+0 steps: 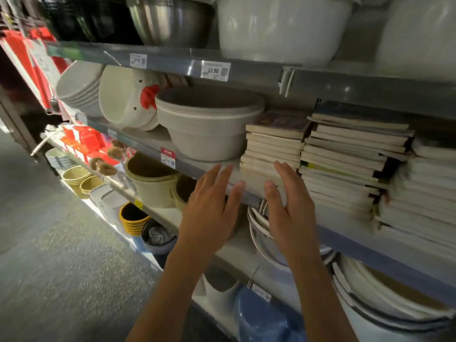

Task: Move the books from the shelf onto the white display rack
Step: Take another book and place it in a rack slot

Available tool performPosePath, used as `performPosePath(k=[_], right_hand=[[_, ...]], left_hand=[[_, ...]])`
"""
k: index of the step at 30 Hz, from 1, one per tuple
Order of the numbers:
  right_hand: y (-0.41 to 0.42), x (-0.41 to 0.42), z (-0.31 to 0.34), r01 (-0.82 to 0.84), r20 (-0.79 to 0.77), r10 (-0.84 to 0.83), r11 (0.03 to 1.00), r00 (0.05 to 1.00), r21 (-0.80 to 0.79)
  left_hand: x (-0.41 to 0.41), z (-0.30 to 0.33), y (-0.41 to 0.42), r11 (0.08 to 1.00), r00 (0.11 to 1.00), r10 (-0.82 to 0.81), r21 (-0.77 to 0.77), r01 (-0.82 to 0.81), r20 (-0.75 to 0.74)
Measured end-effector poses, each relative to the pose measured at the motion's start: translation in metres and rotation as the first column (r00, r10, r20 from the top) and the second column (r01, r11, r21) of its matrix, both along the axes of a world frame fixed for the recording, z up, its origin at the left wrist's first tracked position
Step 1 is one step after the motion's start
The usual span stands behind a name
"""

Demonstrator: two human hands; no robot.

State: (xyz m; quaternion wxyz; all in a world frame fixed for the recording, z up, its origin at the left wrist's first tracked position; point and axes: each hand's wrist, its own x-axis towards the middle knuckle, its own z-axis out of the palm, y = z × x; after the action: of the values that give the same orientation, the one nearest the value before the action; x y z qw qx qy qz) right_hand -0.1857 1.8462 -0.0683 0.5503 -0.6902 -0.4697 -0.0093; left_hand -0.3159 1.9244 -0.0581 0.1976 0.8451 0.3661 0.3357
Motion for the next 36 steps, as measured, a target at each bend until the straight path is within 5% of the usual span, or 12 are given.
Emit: performPosePath(k=[10,19,26,31,36], right_hand=[[0.084,0.045,-0.008,0.231,-0.043,-0.231,0.973,0.972,0.000],[0.151,0.072,-0.013,0.472,0.083,-0.472,0.882,0.878,0.023],[0.177,0.107,-0.019,0.614,0.371,-0.596,0.785,0.712,0.083],[0.179,0.127,-0.022,0.726,0.535,-0.667,0.674,0.519,0.136],[0.183,0.138,-0.025,0.737,0.577,-0.673,0.654,0.463,0.172]], left_hand=[[0.062,-0.001,0.100,0.968,0.965,-0.247,-0.024,0.250,0.086],[0.127,-0.022,0.197,0.887,0.896,-0.402,-0.160,0.432,0.190],[0.163,-0.023,0.215,0.818,0.843,-0.418,-0.263,0.511,0.338],[0.175,-0.026,0.210,0.813,0.770,-0.404,-0.193,0.550,0.494],[0.188,-0.027,0.216,0.843,0.777,-0.419,-0.116,0.525,0.469]])
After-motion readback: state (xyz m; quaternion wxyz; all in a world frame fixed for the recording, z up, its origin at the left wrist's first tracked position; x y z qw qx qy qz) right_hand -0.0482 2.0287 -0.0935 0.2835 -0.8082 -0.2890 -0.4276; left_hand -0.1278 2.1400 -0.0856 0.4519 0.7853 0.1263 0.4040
